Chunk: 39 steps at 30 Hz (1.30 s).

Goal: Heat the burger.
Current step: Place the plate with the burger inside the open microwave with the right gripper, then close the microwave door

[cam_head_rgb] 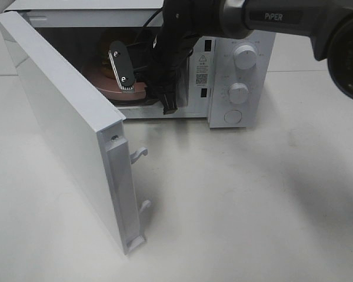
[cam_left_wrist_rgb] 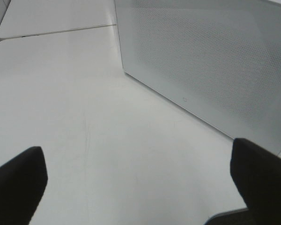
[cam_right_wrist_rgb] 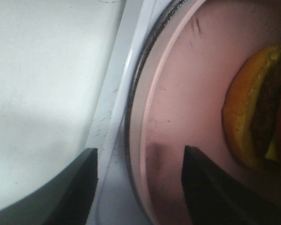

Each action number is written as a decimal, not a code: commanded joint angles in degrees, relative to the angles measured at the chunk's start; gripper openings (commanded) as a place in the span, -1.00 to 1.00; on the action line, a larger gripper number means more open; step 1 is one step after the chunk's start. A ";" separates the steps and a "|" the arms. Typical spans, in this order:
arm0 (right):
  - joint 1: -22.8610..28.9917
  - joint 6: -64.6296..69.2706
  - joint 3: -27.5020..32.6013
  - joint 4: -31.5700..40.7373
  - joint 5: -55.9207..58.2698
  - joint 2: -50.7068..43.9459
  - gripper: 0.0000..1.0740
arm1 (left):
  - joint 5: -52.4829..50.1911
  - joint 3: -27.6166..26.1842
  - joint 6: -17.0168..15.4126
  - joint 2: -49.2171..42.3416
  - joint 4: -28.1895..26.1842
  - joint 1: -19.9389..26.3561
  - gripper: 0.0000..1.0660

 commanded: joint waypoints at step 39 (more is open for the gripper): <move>0.11 15.81 49.39 -5.27 -20.91 -34.15 0.36 | -0.40 0.06 0.06 -0.06 -0.34 -0.11 0.88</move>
